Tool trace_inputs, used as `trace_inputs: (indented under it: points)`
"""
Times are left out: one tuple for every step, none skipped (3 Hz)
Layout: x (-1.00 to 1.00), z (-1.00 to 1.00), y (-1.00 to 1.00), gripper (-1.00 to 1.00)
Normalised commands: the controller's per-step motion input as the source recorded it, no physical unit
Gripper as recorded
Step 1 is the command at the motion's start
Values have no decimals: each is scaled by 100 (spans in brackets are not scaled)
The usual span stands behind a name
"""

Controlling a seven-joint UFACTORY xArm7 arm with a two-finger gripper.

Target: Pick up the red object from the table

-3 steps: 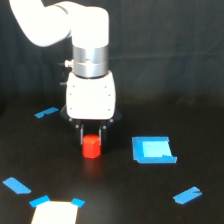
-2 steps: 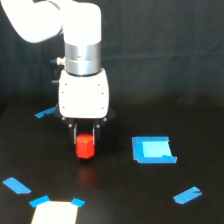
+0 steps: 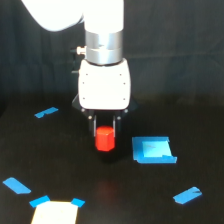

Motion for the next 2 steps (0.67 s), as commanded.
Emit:
trace_inputs:
  points:
    - [86,100,25,20]
    - [70,100,-45,-34]
